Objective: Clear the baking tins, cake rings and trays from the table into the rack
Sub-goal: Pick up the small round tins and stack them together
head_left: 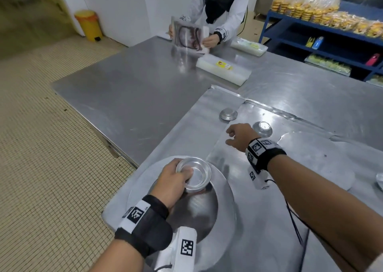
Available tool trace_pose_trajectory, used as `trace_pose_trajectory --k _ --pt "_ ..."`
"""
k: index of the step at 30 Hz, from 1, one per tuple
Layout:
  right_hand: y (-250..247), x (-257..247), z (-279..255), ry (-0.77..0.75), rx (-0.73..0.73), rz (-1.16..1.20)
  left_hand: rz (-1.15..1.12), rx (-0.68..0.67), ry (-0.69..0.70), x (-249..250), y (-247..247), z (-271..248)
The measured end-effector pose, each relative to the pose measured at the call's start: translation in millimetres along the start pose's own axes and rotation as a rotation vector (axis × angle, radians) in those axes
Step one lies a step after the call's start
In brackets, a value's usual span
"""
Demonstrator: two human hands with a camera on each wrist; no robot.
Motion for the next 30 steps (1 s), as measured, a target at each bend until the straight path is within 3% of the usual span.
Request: trace_pose_trajectory --k 6,15,23,30 --pt "17 17 73 0.081 0.018 -0.210 -0.018 0.012 0.058 9 -13 28" --pt "36 47 143 0.250 0.004 -0.265 -0.035 0.001 0.063 4 -30 47" --pt "44 53 147 0.298 0.025 -0.208 -0.088 -0.013 -0.039 -7 -29 49" --pt "19 34 117 0.227 0.108 -0.047 -0.098 -0.009 -0.047 -4 -28 45"
Point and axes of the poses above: each hand's wrist, its own z-axis towards the middle knuckle, its own y-axis out of the palm, x = y × z, the point moved 10 cm from there along z, towards the middle knuckle, and after that the axes turned 11 degrees about x, right-handed, at the moved point
